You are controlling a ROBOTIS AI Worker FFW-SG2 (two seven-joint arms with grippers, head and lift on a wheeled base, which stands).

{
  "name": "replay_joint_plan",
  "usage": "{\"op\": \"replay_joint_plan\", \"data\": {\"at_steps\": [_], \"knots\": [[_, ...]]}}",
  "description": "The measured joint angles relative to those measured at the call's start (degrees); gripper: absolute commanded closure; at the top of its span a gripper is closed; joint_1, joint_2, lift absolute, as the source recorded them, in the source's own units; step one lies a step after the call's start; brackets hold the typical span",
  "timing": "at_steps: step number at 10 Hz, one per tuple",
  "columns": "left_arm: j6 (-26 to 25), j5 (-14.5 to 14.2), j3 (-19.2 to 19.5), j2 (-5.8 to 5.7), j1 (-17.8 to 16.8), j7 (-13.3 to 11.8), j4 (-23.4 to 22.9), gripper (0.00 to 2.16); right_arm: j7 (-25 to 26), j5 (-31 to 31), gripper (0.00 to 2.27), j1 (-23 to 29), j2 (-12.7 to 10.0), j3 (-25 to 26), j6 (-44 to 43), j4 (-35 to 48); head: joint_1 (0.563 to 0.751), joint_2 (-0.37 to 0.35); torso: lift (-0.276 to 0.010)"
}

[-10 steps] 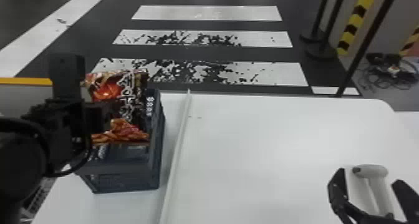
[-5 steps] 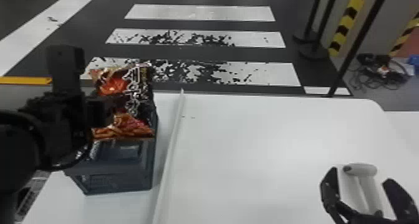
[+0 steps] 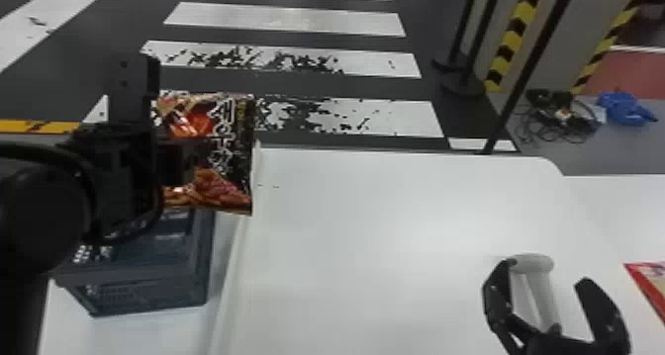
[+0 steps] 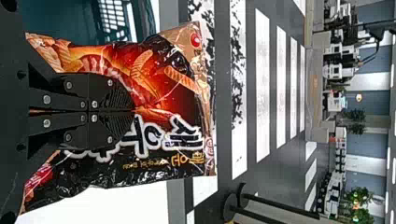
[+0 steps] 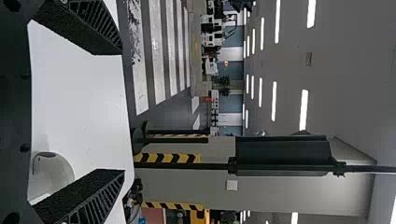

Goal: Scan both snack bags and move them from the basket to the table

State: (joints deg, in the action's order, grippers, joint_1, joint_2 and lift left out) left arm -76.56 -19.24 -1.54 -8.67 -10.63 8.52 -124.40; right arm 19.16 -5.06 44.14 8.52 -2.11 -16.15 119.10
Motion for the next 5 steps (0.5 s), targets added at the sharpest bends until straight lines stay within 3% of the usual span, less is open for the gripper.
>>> {"op": "replay_joint_plan", "data": {"at_steps": [5], "knots": [[0.18,4.2,-8.75,3.98,-7.25,-1.15,9.45,2.06,0.97,-0.72,0.01,0.06,0.01,1.28,-3.09,-1.58,0.695,-0.205,-0.098]]}}
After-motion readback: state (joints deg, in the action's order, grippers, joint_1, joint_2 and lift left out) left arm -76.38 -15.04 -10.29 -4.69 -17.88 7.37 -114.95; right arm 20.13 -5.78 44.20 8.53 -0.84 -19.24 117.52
